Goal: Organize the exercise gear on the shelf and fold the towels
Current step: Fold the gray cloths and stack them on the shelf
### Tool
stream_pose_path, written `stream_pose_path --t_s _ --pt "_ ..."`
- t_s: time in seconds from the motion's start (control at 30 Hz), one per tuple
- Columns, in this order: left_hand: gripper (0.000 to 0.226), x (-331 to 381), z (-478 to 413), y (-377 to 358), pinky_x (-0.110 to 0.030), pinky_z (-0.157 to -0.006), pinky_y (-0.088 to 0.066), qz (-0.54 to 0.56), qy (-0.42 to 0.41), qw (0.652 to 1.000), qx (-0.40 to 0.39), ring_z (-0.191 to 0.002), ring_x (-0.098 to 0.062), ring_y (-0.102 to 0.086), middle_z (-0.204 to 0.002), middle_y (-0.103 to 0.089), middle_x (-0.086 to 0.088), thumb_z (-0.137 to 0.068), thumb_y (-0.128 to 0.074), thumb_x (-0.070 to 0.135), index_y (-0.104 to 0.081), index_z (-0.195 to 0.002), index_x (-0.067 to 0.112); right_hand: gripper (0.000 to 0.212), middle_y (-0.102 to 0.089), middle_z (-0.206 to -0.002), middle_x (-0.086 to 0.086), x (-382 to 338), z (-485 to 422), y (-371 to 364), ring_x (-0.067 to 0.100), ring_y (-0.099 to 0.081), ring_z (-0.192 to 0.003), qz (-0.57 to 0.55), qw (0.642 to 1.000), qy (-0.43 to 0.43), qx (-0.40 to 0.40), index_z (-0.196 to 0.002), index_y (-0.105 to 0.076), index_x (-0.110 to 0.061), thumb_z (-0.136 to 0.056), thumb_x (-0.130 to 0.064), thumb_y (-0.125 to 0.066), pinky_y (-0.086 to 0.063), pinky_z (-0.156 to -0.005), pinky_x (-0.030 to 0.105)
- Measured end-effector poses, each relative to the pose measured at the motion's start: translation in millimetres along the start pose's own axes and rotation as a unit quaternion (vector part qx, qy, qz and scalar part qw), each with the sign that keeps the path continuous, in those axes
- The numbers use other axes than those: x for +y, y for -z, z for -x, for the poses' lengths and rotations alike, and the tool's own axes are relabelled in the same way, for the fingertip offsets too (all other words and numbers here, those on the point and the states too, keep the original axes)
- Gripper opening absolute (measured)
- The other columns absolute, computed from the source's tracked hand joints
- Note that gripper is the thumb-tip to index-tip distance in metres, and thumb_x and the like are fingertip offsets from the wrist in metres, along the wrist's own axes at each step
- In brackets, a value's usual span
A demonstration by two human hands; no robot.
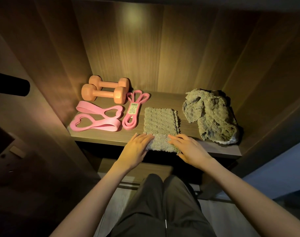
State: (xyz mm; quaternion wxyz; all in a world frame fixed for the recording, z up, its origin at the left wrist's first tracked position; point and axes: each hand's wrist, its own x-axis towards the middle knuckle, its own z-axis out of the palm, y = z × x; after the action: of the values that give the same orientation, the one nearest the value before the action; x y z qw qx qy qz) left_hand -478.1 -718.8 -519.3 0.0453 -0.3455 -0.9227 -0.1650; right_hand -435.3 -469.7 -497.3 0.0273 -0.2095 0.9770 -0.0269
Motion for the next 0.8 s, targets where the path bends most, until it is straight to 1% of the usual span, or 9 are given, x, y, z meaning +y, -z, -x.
stream_pose_path --t_s 0.1,0.2,0.3,0.37,0.43,0.53,0.63,0.7,0.8 --pt "0.052 -6 -7 8 -0.033 -0.116 -0.018 0.023 0.007 1.0 0.004 -0.128 -0.018 -0.046 -0.134 -0.056 -0.002 -0.086 -0.057 0.007 -0.049 -0.137 0.019 0.052 -0.038 -0.149 0.002 -5 -2 0 0.023 -0.037 -0.131 -0.01 1.0 -0.021 0.009 -0.137 -0.04 -0.019 -0.088 -0.002 -0.049 -0.039 -0.098 0.037" --pt "0.041 -9 -6 17 -0.036 -0.095 -0.038 0.093 0.081 0.992 0.011 -0.11 -0.028 -0.051 -0.106 -0.063 -0.011 -0.089 -0.056 0.013 -0.056 -0.129 0.019 0.039 -0.051 -0.118 0.004 -5 1 6 0.019 -0.053 -0.095 -0.129 0.987 -0.099 -0.002 -0.134 -0.038 -0.03 -0.096 -0.02 -0.04 -0.042 -0.074 0.032" --pt "0.028 -4 -8 18 -0.035 -0.091 -0.033 0.121 0.158 0.98 0.011 -0.104 -0.026 -0.049 -0.098 -0.064 -0.006 -0.093 -0.053 0.028 -0.061 -0.12 0.021 0.011 -0.051 -0.094 -0.002 -5 2 9 0.014 -0.049 -0.081 -0.256 0.957 -0.138 0.018 -0.106 -0.045 -0.026 -0.099 -0.032 -0.038 -0.033 -0.064 0.028" --pt "0.021 1 -12 18 -0.036 -0.091 -0.035 0.174 0.217 0.96 0.015 -0.096 -0.026 -0.052 -0.088 -0.065 -0.004 -0.093 -0.052 0.034 -0.065 -0.102 0.019 0.012 -0.049 -0.072 -0.008 -7 0 9 0.007 -0.043 -0.06 -0.336 0.924 -0.171 0.062 -0.087 -0.042 -0.03 -0.099 -0.033 -0.043 -0.031 -0.054 0.027" --pt "0.029 6 -18 18 -0.039 -0.089 -0.037 0.217 0.274 0.937 0.018 -0.086 -0.027 -0.055 -0.079 -0.063 -0.006 -0.092 -0.051 0.037 -0.061 -0.084 0.011 0.012 -0.055 -0.06 -0.003 -7 -5 8 0.012 -0.043 -0.047 -0.391 0.891 -0.217 0.08 -0.087 -0.047 -0.027 -0.098 -0.033 -0.048 -0.036 -0.052 0.035" --pt "0.036 12 -27 15 -0.037 -0.086 -0.033 0.194 0.327 0.925 0.027 -0.086 -0.028 -0.055 -0.077 -0.061 -0.007 -0.092 -0.049 0.041 -0.053 -0.071 0.012 0.026 -0.046 -0.057 -0.007 -6 -14 4 0.01 -0.037 -0.05 -0.393 0.871 -0.28 0.09 -0.077 -0.048 -0.017 -0.094 -0.037 -0.052 -0.026 -0.05 0.031" --pt "0.039 17 -32 11 -0.039 -0.084 -0.038 0.158 0.338 0.925 0.068 -0.083 -0.031 -0.056 -0.07 -0.053 -0.002 -0.092 -0.05 0.041 -0.04 -0.06 0.02 0.026 -0.051 -0.055 -0.007 -9 -22 -2 0.016 -0.045 -0.054 -0.358 0.865 -0.326 0.131 -0.079 -0.05 -0.016 -0.092 -0.039 -0.051 -0.03 -0.048 0.029" --pt "0.035 19 -34 7 -0.039 -0.078 -0.043 0.15 0.33 0.926 0.105 -0.08 -0.035 -0.058 -0.068 -0.056 -0.004 -0.09 -0.053 0.04 -0.044 -0.062 0.02 0.022 -0.055 -0.056 -0.008 -13 -25 -5 0.012 -0.049 -0.052 -0.335 0.864 -0.342 0.153 -0.094 -0.054 -0.019 -0.093 -0.04 -0.049 -0.034 -0.048 0.027" --pt "0.031 19 -40 5 -0.036 -0.068 -0.047 0.128 0.321 0.93 0.127 -0.078 -0.036 -0.061 -0.072 -0.066 -0.011 -0.089 -0.055 0.04 -0.06 -0.072 0.014 0.028 -0.056 -0.061 -0.008 -18 -31 -6 0.01 -0.051 -0.057 -0.285 0.866 -0.373 0.17 -0.112 -0.053 -0.019 -0.092 -0.038 -0.049 -0.035 -0.052 0.029"
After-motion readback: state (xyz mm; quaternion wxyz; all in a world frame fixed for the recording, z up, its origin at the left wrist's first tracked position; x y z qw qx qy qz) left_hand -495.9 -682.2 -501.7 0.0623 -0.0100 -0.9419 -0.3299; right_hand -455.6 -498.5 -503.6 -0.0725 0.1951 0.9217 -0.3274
